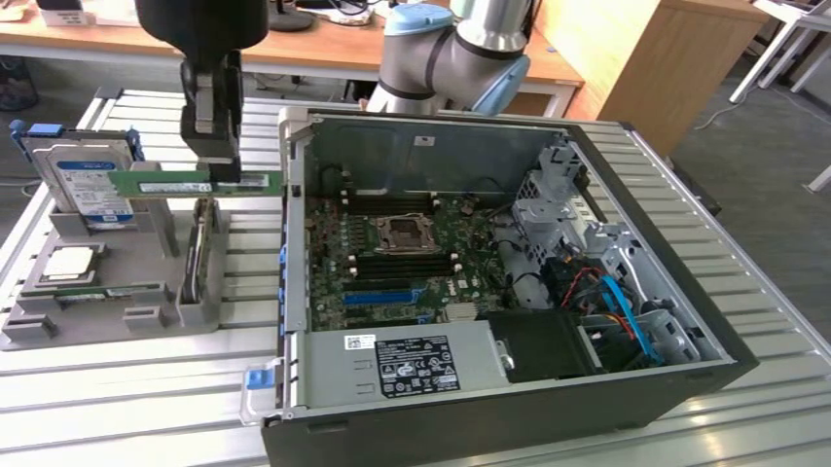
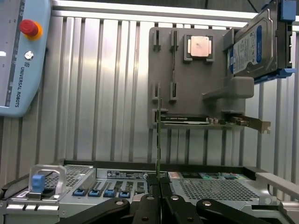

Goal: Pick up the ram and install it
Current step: 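Pick up the ram and move it above insertion slot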

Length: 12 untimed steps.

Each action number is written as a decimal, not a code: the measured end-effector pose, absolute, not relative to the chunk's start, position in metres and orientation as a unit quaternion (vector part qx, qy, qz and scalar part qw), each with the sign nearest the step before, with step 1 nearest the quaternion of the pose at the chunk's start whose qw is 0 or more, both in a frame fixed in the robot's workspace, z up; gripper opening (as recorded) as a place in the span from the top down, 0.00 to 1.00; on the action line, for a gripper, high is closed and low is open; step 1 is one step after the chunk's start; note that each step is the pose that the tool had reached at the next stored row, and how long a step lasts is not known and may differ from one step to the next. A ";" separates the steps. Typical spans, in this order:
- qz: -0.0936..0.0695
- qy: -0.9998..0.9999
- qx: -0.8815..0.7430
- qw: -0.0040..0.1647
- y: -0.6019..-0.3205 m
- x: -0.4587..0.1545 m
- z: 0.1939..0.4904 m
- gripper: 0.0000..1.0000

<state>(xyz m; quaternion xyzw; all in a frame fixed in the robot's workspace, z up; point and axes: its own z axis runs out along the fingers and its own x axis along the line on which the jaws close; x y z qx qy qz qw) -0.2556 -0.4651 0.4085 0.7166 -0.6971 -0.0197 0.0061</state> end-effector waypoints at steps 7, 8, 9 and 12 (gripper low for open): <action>-0.020 -0.697 0.717 0.006 -0.466 -0.239 0.408 0.88; -0.020 -0.697 0.717 0.006 -0.466 -0.237 0.408 0.88; -0.020 -0.697 0.717 0.006 -0.466 -0.234 0.408 0.88; -0.020 -0.697 0.717 0.006 -0.466 -0.226 0.408 0.88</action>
